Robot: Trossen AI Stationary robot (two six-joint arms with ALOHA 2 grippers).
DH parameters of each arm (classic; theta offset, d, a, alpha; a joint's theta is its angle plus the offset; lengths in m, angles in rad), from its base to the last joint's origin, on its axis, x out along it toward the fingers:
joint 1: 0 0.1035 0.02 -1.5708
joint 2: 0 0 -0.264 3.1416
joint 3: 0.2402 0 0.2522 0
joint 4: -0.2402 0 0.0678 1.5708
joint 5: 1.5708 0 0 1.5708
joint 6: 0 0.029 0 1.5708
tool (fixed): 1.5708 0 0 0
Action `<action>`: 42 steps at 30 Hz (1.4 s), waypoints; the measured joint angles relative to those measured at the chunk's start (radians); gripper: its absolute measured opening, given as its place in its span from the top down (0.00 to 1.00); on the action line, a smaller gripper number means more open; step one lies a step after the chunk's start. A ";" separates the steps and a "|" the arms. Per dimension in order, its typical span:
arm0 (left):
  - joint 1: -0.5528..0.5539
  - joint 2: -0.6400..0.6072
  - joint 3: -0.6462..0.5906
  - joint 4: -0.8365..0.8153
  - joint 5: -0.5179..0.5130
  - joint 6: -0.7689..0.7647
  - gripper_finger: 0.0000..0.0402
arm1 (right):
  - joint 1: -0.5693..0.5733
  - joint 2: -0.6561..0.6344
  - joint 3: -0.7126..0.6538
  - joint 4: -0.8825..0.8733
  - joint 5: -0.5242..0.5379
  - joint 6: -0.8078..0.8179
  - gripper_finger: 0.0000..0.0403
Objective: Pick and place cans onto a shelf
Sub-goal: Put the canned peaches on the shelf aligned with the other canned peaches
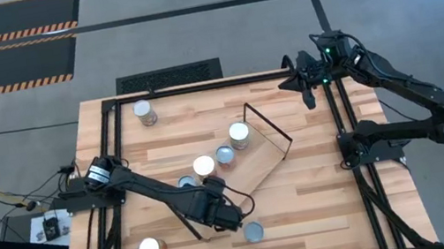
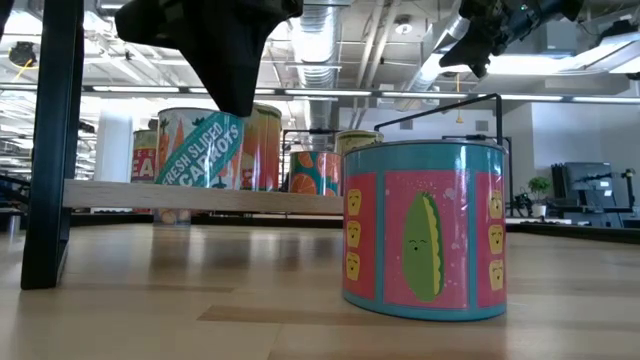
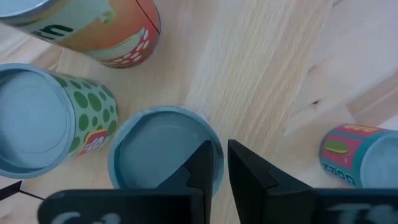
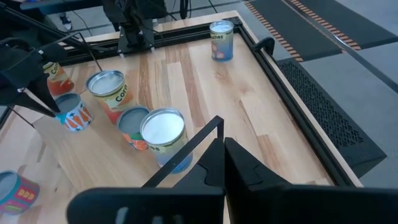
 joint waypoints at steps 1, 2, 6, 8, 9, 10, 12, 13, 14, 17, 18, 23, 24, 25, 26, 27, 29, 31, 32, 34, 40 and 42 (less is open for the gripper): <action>0.000 0.000 0.000 0.000 -0.002 0.000 0.91 | 0.000 0.000 0.000 0.000 0.000 0.000 0.97; 0.000 0.000 0.000 0.000 -0.005 0.002 0.90 | 0.000 0.000 0.000 0.000 0.000 0.000 0.97; 0.000 0.000 0.000 0.000 -0.005 0.042 0.90 | 0.000 0.000 0.000 0.000 0.000 0.000 0.97; 0.000 -0.007 0.000 0.000 -0.002 0.071 0.90 | 0.000 0.000 0.000 0.000 0.000 0.000 0.97; 0.000 -0.014 0.000 0.001 0.002 0.084 0.90 | 0.000 0.000 0.000 0.000 0.000 0.000 0.97; 0.000 -0.024 0.000 0.002 0.002 0.094 0.90 | 0.000 0.000 0.000 0.000 0.000 0.000 0.97; 0.000 -0.043 0.010 -0.001 0.001 0.122 0.90 | 0.000 0.000 0.000 0.000 0.000 -0.001 0.97; 0.000 -0.055 0.015 0.000 -0.001 0.140 0.90 | 0.000 0.000 0.000 0.000 0.000 -0.003 0.97; 0.000 -0.066 0.020 0.000 -0.001 0.158 0.90 | 0.000 0.000 0.000 0.000 0.000 -0.004 0.97; 0.001 -0.112 0.033 0.005 -0.005 0.243 0.90 | 0.000 0.000 0.000 0.000 0.000 -0.003 0.97; 0.001 -0.128 0.036 0.005 -0.008 0.269 0.91 | 0.000 0.000 0.000 0.000 0.000 -0.003 0.97; 0.019 -0.204 0.036 -0.017 -0.071 0.324 0.95 | 0.000 0.000 0.000 -0.003 -0.001 -0.034 0.97; 0.029 -0.218 0.036 -0.033 -0.084 0.323 0.97 | 0.000 0.000 0.000 -0.003 -0.001 -0.042 0.97; 0.043 -0.230 0.036 -0.053 -0.098 0.322 0.98 | 0.000 0.000 0.000 -0.004 -0.001 -0.050 0.97; 0.056 -0.242 0.036 -0.071 -0.115 0.320 0.99 | 0.000 0.000 0.000 -0.004 -0.001 -0.053 0.97; 0.074 -0.252 0.036 -0.086 -0.132 0.320 0.99 | 0.000 0.000 0.000 -0.004 -0.001 -0.054 0.97; 0.110 -0.272 0.036 -0.117 -0.151 0.329 1.00 | 0.000 0.000 0.000 -0.003 -0.001 -0.060 0.97; 0.150 -0.293 0.036 -0.133 -0.159 0.361 1.00 | 0.000 0.000 0.000 -0.004 -0.001 -0.072 0.97; 0.171 -0.303 0.036 -0.137 -0.161 0.382 1.00 | 0.000 0.000 0.000 -0.003 -0.001 -0.074 0.97; 0.218 -0.326 0.034 -0.139 -0.161 0.426 1.00 | 0.000 0.000 0.000 -0.004 -0.001 -0.076 0.97; 0.381 -0.401 -0.007 -0.157 -0.124 0.598 1.00 | 0.001 0.000 0.000 -0.003 -0.001 -0.065 0.97; 0.437 -0.455 -0.092 -0.073 -0.080 0.677 1.00 | 0.001 0.000 0.000 0.000 -0.001 -0.050 0.97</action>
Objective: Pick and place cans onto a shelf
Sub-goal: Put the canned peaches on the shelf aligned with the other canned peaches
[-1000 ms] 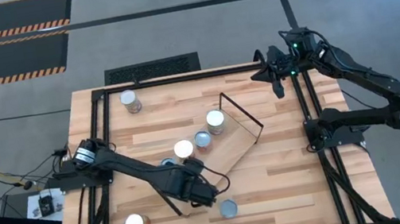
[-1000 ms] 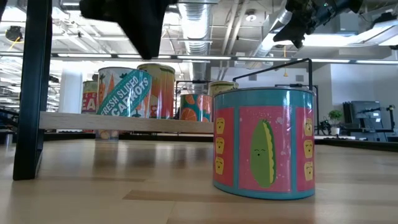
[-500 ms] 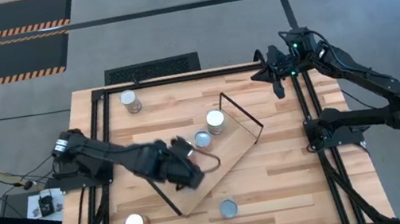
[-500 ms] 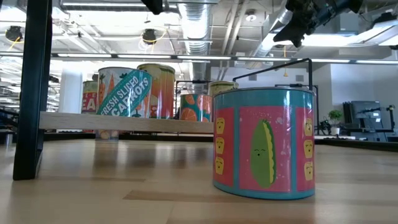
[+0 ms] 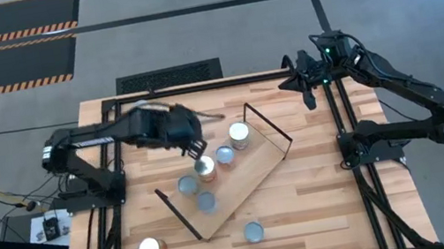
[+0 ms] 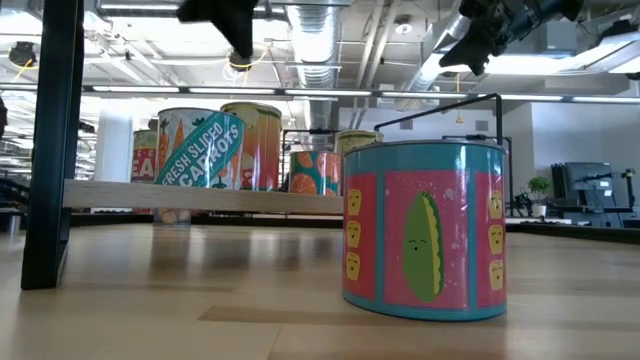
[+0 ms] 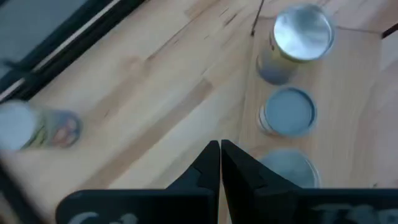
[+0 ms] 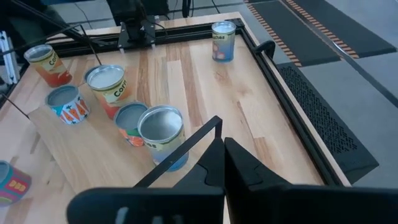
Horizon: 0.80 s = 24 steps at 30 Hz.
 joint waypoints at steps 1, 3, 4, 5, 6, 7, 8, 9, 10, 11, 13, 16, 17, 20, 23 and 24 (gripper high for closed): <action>0.028 -0.032 -0.056 0.053 0.031 0.040 1.00 | 0.000 0.000 0.000 0.001 0.000 0.006 0.97; 0.088 -0.105 -0.194 0.160 0.097 0.111 1.00 | 0.000 0.000 0.000 0.006 0.003 0.013 0.97; 0.120 -0.141 -0.259 0.209 0.126 0.141 1.00 | 0.000 0.000 0.000 0.010 0.011 0.020 0.97; 0.154 -0.178 -0.326 0.267 0.148 0.163 1.00 | 0.000 0.000 0.000 0.016 0.018 0.033 0.97; 0.189 -0.212 -0.379 0.305 0.170 0.184 1.00 | 0.000 0.001 0.000 0.026 0.023 0.047 0.97; 0.225 -0.240 -0.424 0.331 0.193 0.208 1.00 | 0.000 0.003 0.000 0.038 0.033 0.064 0.97; 0.259 -0.265 -0.458 0.351 0.217 0.240 1.00 | 0.000 0.006 0.000 0.050 0.044 0.087 0.97; 0.293 -0.287 -0.483 0.359 0.237 0.276 1.00 | 0.000 0.011 0.000 0.063 0.054 0.116 0.97; 0.329 -0.303 -0.498 0.356 0.245 0.312 1.00 | 0.000 0.017 0.000 0.083 0.066 0.149 0.97; 0.367 -0.315 -0.507 0.344 0.249 0.350 1.00 | 0.000 0.024 0.000 0.109 0.076 0.183 0.97; 0.447 -0.321 -0.510 0.305 0.247 0.432 1.00 | 0.004 0.046 0.000 0.160 0.093 0.239 0.97; 0.560 -0.317 -0.509 0.250 0.240 0.545 0.99 | 0.025 0.096 0.000 0.235 0.097 0.300 0.97; 0.593 -0.317 -0.510 0.242 0.242 0.582 0.98 | 0.035 0.113 0.000 0.258 0.101 0.312 0.97; 0.672 -0.316 -0.529 0.254 0.245 0.674 0.93 | 0.068 0.159 0.000 0.304 0.144 0.322 0.97; 0.739 -0.315 -0.543 0.263 0.246 0.725 0.86 | 0.096 0.199 0.000 0.330 0.176 0.346 0.97; 0.756 -0.315 -0.549 0.266 0.251 0.739 0.83 | 0.104 0.209 0.000 0.338 0.178 0.357 0.97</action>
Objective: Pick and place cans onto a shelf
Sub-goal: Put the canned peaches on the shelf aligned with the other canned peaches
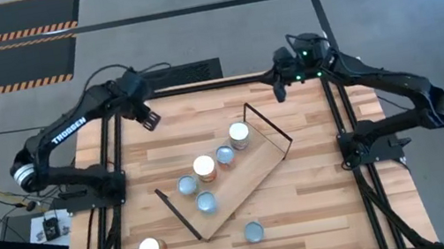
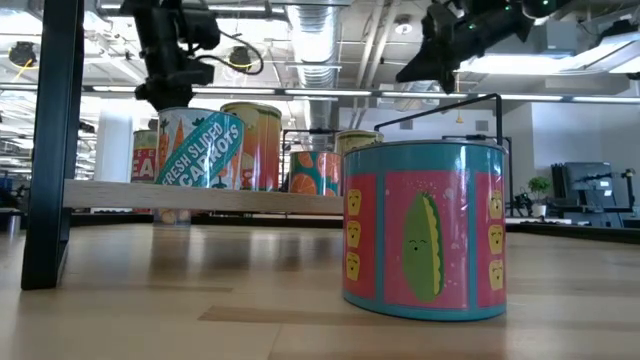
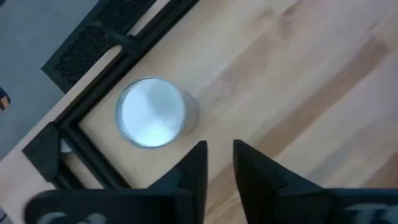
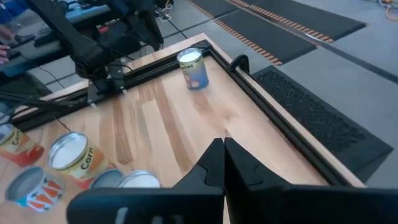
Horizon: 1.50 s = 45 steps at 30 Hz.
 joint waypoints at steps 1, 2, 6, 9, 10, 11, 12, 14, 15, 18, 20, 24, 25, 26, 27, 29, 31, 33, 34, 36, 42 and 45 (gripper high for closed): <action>0.015 0.004 -0.007 0.009 0.014 0.016 0.80 | 0.007 0.008 0.000 0.009 0.001 0.009 0.97; 0.024 0.012 -0.013 0.021 0.031 0.030 0.78 | 0.013 0.012 0.000 0.009 0.001 0.014 0.97; 0.038 0.079 -0.016 0.084 0.053 0.084 0.70 | 0.024 0.022 0.000 0.005 0.000 0.009 0.97; 0.038 0.153 -0.016 0.119 0.050 0.096 0.67 | 0.017 0.013 0.000 0.006 -0.003 0.001 0.97; 0.037 0.176 -0.016 0.120 0.047 0.096 0.67 | 0.013 0.008 0.000 0.008 -0.004 -0.006 0.97; 0.038 0.198 -0.016 0.120 0.035 0.093 0.67 | 0.012 0.002 0.000 0.008 -0.004 -0.007 0.97; 0.037 0.217 -0.016 0.121 0.015 0.087 0.67 | 0.008 -0.003 0.000 0.008 -0.004 -0.007 0.97; 0.037 0.248 -0.016 0.120 -0.029 0.065 0.67 | 0.003 -0.013 0.000 0.007 -0.008 -0.008 0.97; 0.038 0.260 -0.016 0.121 -0.048 0.059 0.67 | -0.001 -0.019 0.000 0.006 -0.009 -0.010 0.97; 0.038 0.287 -0.011 0.128 -0.088 0.053 0.67 | -0.002 -0.035 0.000 0.007 -0.010 -0.021 0.97; 0.038 0.304 -0.010 0.130 -0.109 0.052 0.67 | -0.006 -0.043 0.000 0.006 -0.012 -0.031 0.97; 0.044 0.320 -0.009 0.135 -0.110 0.052 0.72 | -0.007 -0.053 0.000 0.007 -0.011 -0.037 0.97; 0.047 0.321 -0.010 0.138 -0.112 0.058 0.75 | -0.007 -0.053 0.000 0.007 -0.011 -0.038 0.97; 0.047 0.321 -0.010 0.142 -0.111 0.065 0.78 | -0.007 -0.053 0.000 0.005 -0.011 -0.039 0.97; 0.047 0.322 -0.011 0.150 -0.109 0.071 0.81 | -0.007 -0.053 0.000 0.004 -0.011 -0.040 0.97; 0.050 0.334 -0.018 0.151 -0.080 0.090 0.90 | -0.007 -0.053 0.000 0.006 -0.011 -0.046 0.97; 0.054 0.338 -0.026 0.139 -0.062 0.115 0.97 | -0.007 -0.053 0.000 0.006 -0.012 -0.048 0.97; 0.055 0.324 -0.013 0.171 -0.052 0.142 0.98 | -0.007 -0.053 0.000 0.006 -0.011 -0.048 0.97; 0.055 0.325 -0.013 0.179 -0.048 0.152 0.99 | -0.007 -0.053 0.000 0.005 -0.011 -0.054 0.97; 0.055 0.326 -0.015 0.159 -0.029 0.163 1.00 | -0.007 -0.053 0.000 0.005 -0.011 -0.060 0.97; 0.039 0.321 0.065 0.176 0.020 0.172 1.00 | -0.014 -0.053 0.000 0.005 -0.012 -0.063 0.97; 0.016 0.319 0.109 0.186 0.029 0.174 1.00 | -0.014 -0.053 0.000 0.005 -0.012 -0.063 0.97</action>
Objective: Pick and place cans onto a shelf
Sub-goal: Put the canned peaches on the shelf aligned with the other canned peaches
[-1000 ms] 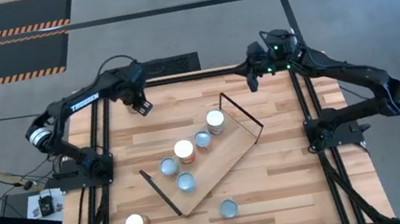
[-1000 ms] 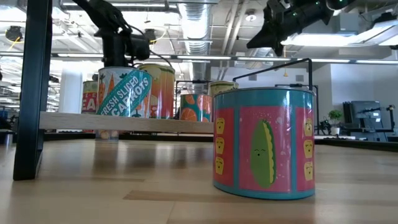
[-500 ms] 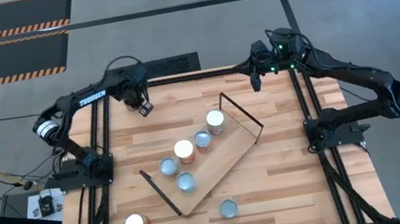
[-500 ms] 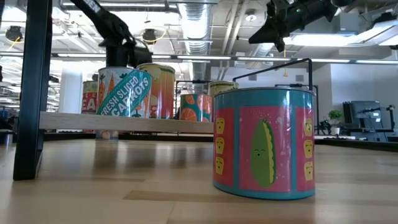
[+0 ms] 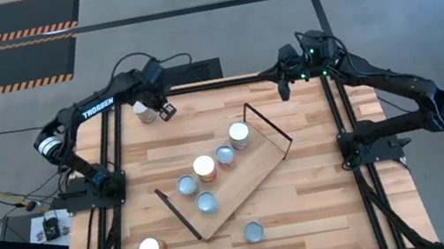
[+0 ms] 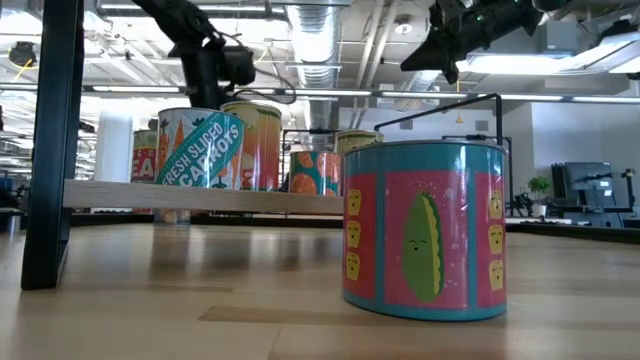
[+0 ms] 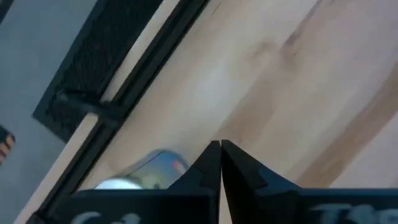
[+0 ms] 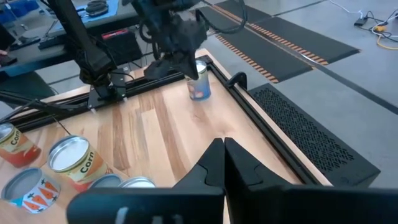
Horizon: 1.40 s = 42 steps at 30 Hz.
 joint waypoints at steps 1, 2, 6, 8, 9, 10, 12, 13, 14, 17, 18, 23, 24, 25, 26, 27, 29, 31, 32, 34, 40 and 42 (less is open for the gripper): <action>-0.008 0.000 0.010 -0.002 0.010 0.000 1.00 | 0.000 0.000 0.000 0.000 0.000 -0.001 0.97; -0.018 0.002 0.021 -0.005 0.018 -0.004 1.00 | 0.000 0.000 0.000 0.000 0.000 -0.002 0.97; -0.043 0.001 0.068 -0.037 -0.020 -0.043 1.00 | 0.000 0.000 0.000 0.000 0.000 -0.002 0.97; -0.039 0.001 0.078 -0.073 -0.055 -0.081 1.00 | 0.000 0.000 0.000 0.000 0.000 0.000 0.97; -0.034 0.001 0.080 -0.084 -0.070 -0.093 0.99 | 0.000 0.000 0.000 0.000 0.000 0.000 0.97; -0.028 0.001 0.081 -0.095 -0.075 -0.101 0.98 | 0.001 0.000 0.000 0.000 0.000 0.000 0.97; -0.014 0.001 0.073 -0.120 -0.073 -0.107 0.94 | 0.001 0.000 0.000 0.000 0.000 0.000 0.97; -0.010 0.001 0.064 -0.124 -0.073 -0.107 0.91 | 0.001 0.000 0.000 0.000 0.000 0.000 0.97; -0.006 0.003 0.053 -0.124 -0.074 -0.108 0.88 | 0.001 0.000 0.000 0.000 0.000 0.000 0.97; 0.006 0.005 0.020 -0.119 -0.085 -0.113 0.78 | 0.001 0.000 0.000 0.000 0.000 0.000 0.97; 0.009 0.005 0.010 -0.108 -0.095 -0.114 0.75 | 0.001 0.000 0.000 0.000 0.000 0.000 0.97; 0.015 0.005 -0.043 -0.064 -0.146 -0.120 0.64 | 0.001 0.000 0.000 0.000 0.000 0.001 0.97; 0.015 0.007 -0.053 -0.061 -0.146 -0.121 0.63 | 0.001 0.000 0.000 0.000 0.000 0.001 0.97; 0.015 0.009 -0.060 -0.062 -0.147 -0.128 0.62 | 0.001 0.000 0.000 0.000 0.000 0.001 0.97; 0.015 0.010 -0.067 -0.060 -0.148 -0.139 0.62 | 0.001 0.000 0.000 0.000 0.000 0.001 0.97; 0.015 0.010 -0.072 -0.060 -0.157 -0.150 0.61 | 0.001 0.000 0.000 0.000 0.000 0.001 0.97; 0.015 0.010 -0.074 -0.062 -0.192 -0.169 0.61 | 0.001 0.000 0.000 0.000 0.000 0.001 0.97; 0.015 0.010 -0.074 -0.063 -0.237 -0.182 0.61 | 0.001 0.000 0.000 0.000 0.000 0.001 0.97; 0.015 0.010 -0.074 -0.062 -0.251 -0.188 0.61 | 0.001 0.000 0.000 0.000 0.000 0.001 0.97; 0.016 0.010 -0.074 -0.065 -0.256 -0.194 0.61 | 0.001 0.000 0.000 0.000 0.000 0.001 0.97; 0.015 0.010 -0.074 -0.080 -0.250 -0.198 0.62 | 0.001 0.000 0.000 0.000 0.000 0.001 0.97; 0.021 0.010 -0.074 -0.078 -0.242 -0.198 0.64 | 0.001 0.000 0.000 0.000 0.000 0.002 0.97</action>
